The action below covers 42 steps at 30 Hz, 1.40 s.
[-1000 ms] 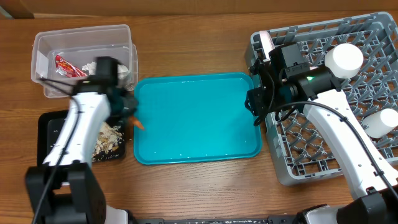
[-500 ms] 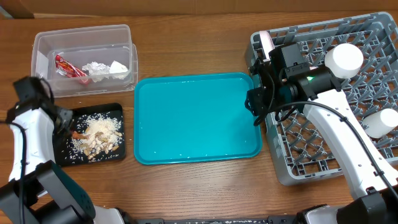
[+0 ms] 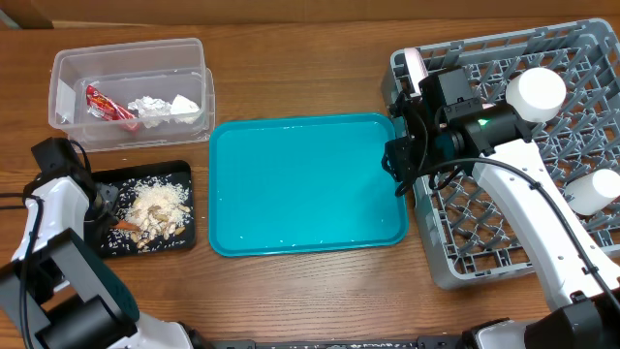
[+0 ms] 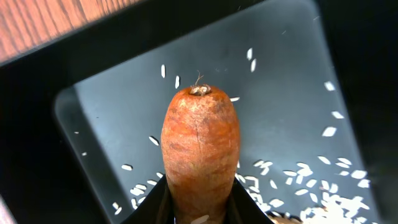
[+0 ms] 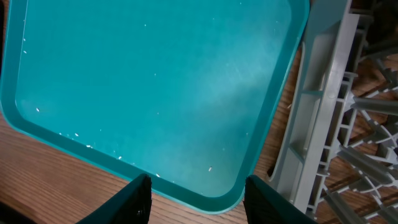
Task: Sort waste into correct bins and load items into the dishwasher
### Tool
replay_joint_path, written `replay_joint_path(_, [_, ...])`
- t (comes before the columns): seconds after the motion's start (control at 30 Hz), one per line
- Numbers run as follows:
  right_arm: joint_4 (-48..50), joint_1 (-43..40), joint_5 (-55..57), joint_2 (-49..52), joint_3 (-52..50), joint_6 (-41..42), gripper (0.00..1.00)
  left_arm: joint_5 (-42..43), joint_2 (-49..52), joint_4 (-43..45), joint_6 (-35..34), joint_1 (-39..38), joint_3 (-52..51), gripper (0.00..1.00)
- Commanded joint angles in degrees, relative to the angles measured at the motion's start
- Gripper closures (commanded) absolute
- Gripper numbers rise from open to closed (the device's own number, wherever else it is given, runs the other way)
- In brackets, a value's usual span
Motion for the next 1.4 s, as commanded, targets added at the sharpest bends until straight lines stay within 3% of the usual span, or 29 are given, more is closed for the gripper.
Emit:
replay_joint_path(0.0, [0.1, 0.0, -0.2, 0.0, 0.0, 0.2, 0.5, -1.2, 2.3, 0.3, 0.7, 0.0, -0.6, 0.78])
replay_joint_path(0.17, [-0.1, 0.0, -0.2, 0.0, 0.0, 0.2, 0.5, -1.2, 2.9, 0.3, 1.0, 0.0, -0.5, 0.64])
replay_joint_path(0.33, [0.0, 0.0, -0.2, 0.0, 0.0, 0.2, 0.49, 1.2, 2.2, -0.2, 4.8, 0.0, 0.7, 0.42])
replay_joint_path(0.53, [2.7, 0.0, -0.2, 0.0, 0.0, 0.2, 0.42, 6.5, -0.4, -6.7, 7.6, -0.8, 9.4, 0.35])
replay_joint_path(0.67, [9.7, 0.0, -0.5, 0.0, 0.0, 0.2, 0.2, 15.8, -2.9, -6.8, 14.3, -5.4, 16.1, 0.29])
replay_joint_path(0.73, [14.8, 0.0, -2.0, 0.0, 0.0, 0.2, 0.05, 21.2, -3.7, -5.3, 20.2, -9.7, 18.9, 0.19])
replay_joint_path(0.87, [23.0, 0.0, -4.6, 0.0, 0.0, 0.2, 0.0, 21.8, -3.7, -8.1, 30.1, -20.3, 22.7, 0.0])
replay_joint_path(0.97, [21.6, -0.5, -4.6, 0.0, 0.0, 0.5, 0.0, 19.3, -3.7, -15.3, 35.4, -28.0, 23.1, 0.0])
replay_joint_path(1.2, [5.3, -5.8, -3.7, -0.3, 0.1, 7.9, 0.0, 16.9, -3.8, -39.4, 30.8, -36.9, 23.1, 0.0])
replay_joint_path(1.37, [0.7, -10.3, -5.4, -4.3, -0.3, 7.7, 0.0, 17.9, -8.3, -42.5, 30.7, -37.0, 20.9, 0.0])
